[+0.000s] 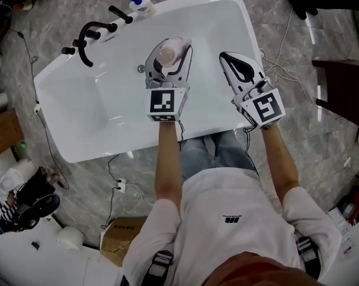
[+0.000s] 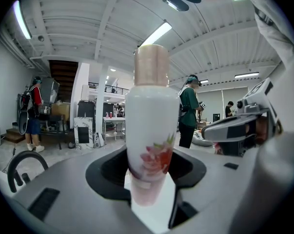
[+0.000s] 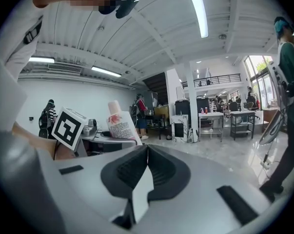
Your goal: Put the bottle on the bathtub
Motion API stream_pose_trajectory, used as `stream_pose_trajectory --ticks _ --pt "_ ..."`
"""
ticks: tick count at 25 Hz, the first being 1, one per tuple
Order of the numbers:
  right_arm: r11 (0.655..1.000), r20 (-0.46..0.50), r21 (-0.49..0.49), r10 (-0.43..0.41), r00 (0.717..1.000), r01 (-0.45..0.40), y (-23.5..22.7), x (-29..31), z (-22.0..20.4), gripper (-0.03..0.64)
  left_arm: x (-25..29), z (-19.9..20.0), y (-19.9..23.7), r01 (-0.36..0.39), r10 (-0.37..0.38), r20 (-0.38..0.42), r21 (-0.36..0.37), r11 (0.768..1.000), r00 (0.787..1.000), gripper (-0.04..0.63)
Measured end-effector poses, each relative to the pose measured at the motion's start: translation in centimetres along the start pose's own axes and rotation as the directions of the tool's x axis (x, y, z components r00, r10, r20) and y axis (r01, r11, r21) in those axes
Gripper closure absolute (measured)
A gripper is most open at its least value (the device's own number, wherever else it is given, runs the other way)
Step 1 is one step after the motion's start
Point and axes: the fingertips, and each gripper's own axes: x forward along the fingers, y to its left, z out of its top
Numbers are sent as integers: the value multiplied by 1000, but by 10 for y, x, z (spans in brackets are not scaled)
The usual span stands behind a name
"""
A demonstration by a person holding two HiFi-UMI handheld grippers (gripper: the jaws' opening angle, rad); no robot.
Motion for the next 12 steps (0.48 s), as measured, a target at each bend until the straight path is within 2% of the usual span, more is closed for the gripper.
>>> stream_pose_trajectory --ticks 12 --pt "1000 -39 -9 10 999 -10 -24 81 -69 621 55 -79 56 -27 27 -16 -12 1000 1000 373"
